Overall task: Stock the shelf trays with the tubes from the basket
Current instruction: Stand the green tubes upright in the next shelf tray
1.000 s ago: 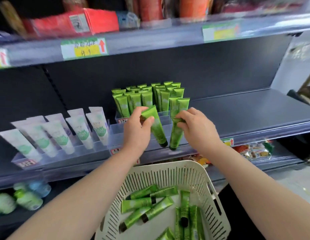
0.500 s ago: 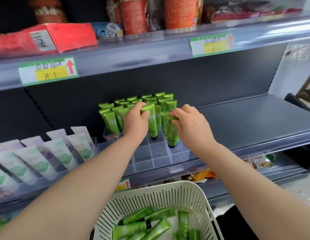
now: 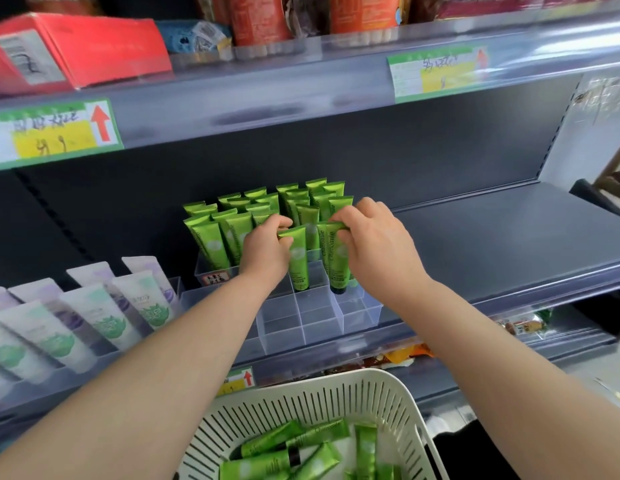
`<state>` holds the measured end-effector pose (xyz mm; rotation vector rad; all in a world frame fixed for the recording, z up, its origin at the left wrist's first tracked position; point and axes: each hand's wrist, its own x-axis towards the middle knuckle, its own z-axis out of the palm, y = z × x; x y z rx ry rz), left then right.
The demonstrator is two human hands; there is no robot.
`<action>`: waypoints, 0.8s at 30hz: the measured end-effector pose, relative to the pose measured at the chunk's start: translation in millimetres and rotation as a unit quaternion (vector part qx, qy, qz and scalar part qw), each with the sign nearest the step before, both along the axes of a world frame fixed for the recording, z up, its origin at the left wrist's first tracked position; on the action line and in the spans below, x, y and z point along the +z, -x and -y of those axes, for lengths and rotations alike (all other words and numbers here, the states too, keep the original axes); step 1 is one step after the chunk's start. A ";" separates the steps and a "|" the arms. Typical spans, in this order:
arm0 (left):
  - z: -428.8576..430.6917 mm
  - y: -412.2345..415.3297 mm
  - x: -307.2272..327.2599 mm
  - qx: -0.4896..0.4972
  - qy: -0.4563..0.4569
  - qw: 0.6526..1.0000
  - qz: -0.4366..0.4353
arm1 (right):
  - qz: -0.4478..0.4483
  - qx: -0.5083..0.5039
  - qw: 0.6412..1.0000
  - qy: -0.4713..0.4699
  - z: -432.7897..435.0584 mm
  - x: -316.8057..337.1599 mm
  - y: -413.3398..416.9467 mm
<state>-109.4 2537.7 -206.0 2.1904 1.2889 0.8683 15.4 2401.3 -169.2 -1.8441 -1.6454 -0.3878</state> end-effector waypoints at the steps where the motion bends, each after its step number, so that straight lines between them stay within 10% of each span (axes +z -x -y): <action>1: 1.1 2.8 2.5 -0.004 0.001 1.000 0.011 | 0.001 -0.002 1.000 -0.005 -2.5 1.5 2.0; 24: 24.3 76.5 1.1 -0.101 -0.147 0.967 -0.183 | 0.060 -0.054 0.985 0.151 -68.2 -28.4 25.8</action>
